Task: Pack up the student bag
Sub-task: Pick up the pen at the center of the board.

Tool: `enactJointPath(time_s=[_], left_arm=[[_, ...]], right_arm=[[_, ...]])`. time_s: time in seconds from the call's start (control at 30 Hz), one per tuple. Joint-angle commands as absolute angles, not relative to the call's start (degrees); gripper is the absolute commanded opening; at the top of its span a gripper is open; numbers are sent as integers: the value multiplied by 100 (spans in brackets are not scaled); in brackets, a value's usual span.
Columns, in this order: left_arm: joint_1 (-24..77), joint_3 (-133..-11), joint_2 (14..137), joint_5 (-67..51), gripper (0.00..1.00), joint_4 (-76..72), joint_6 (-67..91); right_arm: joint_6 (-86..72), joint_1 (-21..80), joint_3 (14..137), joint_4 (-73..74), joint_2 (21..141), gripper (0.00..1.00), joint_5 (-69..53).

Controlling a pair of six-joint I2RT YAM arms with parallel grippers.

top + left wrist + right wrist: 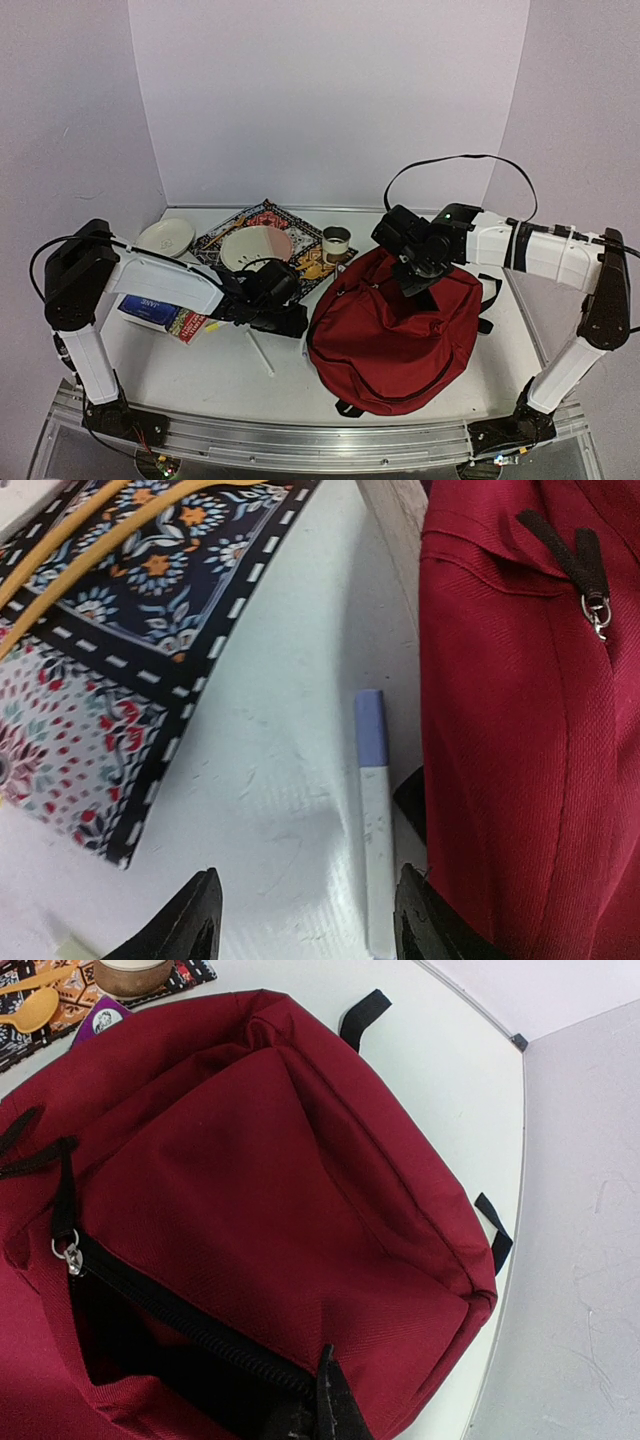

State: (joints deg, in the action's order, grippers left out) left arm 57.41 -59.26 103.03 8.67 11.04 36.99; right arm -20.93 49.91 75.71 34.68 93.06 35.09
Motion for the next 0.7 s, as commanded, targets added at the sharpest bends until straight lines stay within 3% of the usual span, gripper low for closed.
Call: enactJointPath(time_s=[0.0, 0.2, 0.67], left_arm=[[5732, -6478, 10643, 510, 59, 1120, 3492], [5739, -6934, 11220, 301, 59, 1344, 3472], [5867, -7149, 11558, 1450, 39, 2673, 3556]], right_arm=[[-2204, 5000, 7596, 3601, 9046, 0, 3685], [-2248, 5004, 7583, 3599, 9076, 0, 3644], [-2271, 5036, 7660, 3590, 9070, 0, 3548]])
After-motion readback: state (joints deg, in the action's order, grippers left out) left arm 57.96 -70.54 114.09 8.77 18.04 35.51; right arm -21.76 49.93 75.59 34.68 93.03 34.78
